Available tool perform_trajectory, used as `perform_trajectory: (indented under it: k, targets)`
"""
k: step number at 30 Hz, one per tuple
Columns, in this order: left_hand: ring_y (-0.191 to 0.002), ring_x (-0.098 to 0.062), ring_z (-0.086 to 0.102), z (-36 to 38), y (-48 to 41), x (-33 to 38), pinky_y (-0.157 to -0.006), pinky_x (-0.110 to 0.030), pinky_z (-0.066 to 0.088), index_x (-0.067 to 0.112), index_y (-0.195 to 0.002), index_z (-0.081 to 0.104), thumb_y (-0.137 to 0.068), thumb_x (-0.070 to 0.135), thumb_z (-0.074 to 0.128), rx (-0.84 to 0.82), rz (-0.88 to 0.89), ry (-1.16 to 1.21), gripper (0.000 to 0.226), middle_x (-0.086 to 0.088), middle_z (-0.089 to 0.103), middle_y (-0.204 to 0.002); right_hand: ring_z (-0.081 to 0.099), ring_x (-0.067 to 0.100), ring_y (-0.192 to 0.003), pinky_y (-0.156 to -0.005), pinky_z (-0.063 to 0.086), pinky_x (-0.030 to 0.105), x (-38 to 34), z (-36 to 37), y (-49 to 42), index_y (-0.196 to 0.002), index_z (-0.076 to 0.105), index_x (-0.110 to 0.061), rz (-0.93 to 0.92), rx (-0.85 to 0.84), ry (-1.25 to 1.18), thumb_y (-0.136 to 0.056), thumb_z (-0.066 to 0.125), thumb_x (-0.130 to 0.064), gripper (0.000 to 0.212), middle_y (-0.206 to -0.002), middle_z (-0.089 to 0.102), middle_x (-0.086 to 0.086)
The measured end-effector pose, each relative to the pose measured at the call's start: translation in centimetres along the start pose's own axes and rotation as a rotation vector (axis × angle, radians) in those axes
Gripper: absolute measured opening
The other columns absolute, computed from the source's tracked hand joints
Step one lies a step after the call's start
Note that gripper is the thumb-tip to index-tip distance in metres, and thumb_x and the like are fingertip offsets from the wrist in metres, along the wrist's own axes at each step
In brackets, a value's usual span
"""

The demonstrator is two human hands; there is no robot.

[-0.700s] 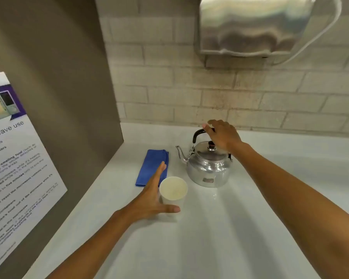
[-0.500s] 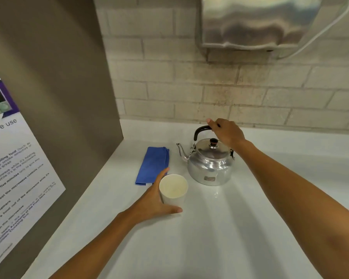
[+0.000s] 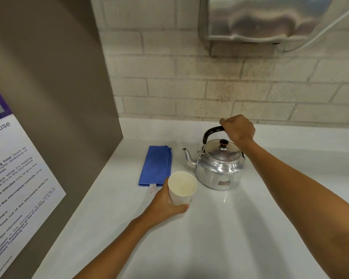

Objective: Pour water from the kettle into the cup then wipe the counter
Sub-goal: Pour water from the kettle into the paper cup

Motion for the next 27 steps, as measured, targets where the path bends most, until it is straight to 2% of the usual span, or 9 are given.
perform_trajectory:
  k: [2, 5, 10, 15, 18, 20, 23, 27]
  targets:
    - [-0.096, 0.032, 0.037, 0.2, 0.0, -0.2, -0.073, 0.009, 0.033, 0.047, -0.109, 0.032, -0.069, 0.021, 0.079, 0.014, 0.001, 0.035, 0.067, 0.028, 0.041, -0.112, 0.04, 0.02, -0.045, -0.049, 0.029, 0.025, 0.3, -0.6, 0.0, -0.046, 0.047, -0.012, -0.003, 0.016, -0.024, -0.081, 0.052, -0.03, 0.039, -0.043, 0.04, 0.001]
    - [-0.097, 0.029, 0.04, 0.3, 0.0, -0.4, -0.074, 0.007, 0.035, 0.046, -0.109, 0.034, -0.069, 0.018, 0.079, 0.035, 0.001, 0.071, 0.067, 0.028, 0.043, -0.112, 0.032, 0.018, -0.041, -0.047, 0.026, 0.026, -0.1, -1.7, 0.0, -0.039, 0.035, -0.017, -0.044, 0.059, -0.059, -0.077, 0.054, -0.028, 0.044, -0.04, 0.033, 0.0]
    - [-0.102, 0.011, 0.045, 0.6, -0.4, 0.1, -0.071, 0.004, 0.039, 0.042, -0.118, 0.028, -0.066, 0.02, 0.08, 0.113, -0.001, 0.098, 0.077, 0.028, 0.042, -0.111, 0.024, 0.017, -0.04, -0.047, 0.024, 0.027, -1.7, -3.5, 0.2, -0.036, 0.028, -0.017, -0.174, 0.054, -0.054, -0.075, 0.055, -0.027, 0.048, -0.038, 0.027, 0.0]
    - [-0.096, 0.009, 0.045, 0.6, -0.6, 0.3, -0.066, 0.007, 0.037, 0.043, -0.11, 0.029, -0.065, 0.018, 0.081, 0.16, -0.013, 0.104, 0.073, 0.029, 0.04, -0.104, 0.023, 0.014, -0.037, -0.05, 0.031, 0.025, -3.5, -4.2, 1.0, -0.035, 0.026, -0.017, -0.352, 0.036, 0.018, -0.077, 0.056, -0.024, 0.052, -0.036, 0.025, -0.003]
    - [-0.094, 0.008, 0.045, 0.6, -0.6, 0.3, -0.064, 0.004, 0.039, 0.041, -0.114, 0.026, -0.065, 0.02, 0.081, 0.166, -0.025, 0.103, 0.076, 0.029, 0.04, -0.103, 0.024, 0.012, -0.037, -0.054, 0.034, 0.026, -4.5, -4.3, 1.6, -0.036, 0.026, -0.016, -0.429, 0.044, 0.055, -0.076, 0.056, -0.022, 0.051, -0.036, 0.025, -0.003]
    - [-0.093, 0.01, 0.044, 0.6, -0.6, 0.2, -0.063, -0.001, 0.041, 0.039, -0.116, 0.026, -0.065, 0.02, 0.081, 0.174, -0.037, 0.107, 0.078, 0.03, 0.039, -0.102, 0.024, 0.012, -0.037, -0.052, 0.031, 0.026, -5.2, -4.3, 1.9, -0.035, 0.026, -0.016, -0.476, 0.036, 0.086, -0.076, 0.056, -0.021, 0.051, -0.035, 0.026, -0.003]
    - [-0.093, 0.011, 0.044, 0.7, -0.6, 0.1, -0.064, 0.001, 0.04, 0.037, -0.116, 0.026, -0.065, 0.019, 0.081, 0.186, -0.037, 0.119, 0.077, 0.031, 0.039, -0.103, 0.023, 0.012, -0.036, -0.047, 0.024, 0.023, -6.2, -4.3, 2.5, -0.035, 0.024, -0.016, -0.531, 0.025, 0.134, -0.076, 0.055, -0.021, 0.052, -0.034, 0.026, -0.004]
    - [-0.095, 0.003, 0.047, 0.8, -0.7, 0.0, -0.067, -0.001, 0.042, 0.036, -0.116, 0.028, -0.065, 0.019, 0.082, 0.183, -0.022, 0.132, 0.076, 0.027, 0.042, -0.105, 0.022, 0.013, -0.037, -0.047, 0.026, 0.024, -7.5, -4.2, 3.2, -0.035, 0.023, -0.017, -0.588, 0.004, 0.175, -0.075, 0.054, -0.021, 0.051, -0.035, 0.024, -0.004]
Point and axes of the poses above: each hand's wrist, its own y-axis away from the middle knuckle, its own z-axis out of the palm, x = y × z, the point moved 3 cm from there along -y, towards the middle knuckle
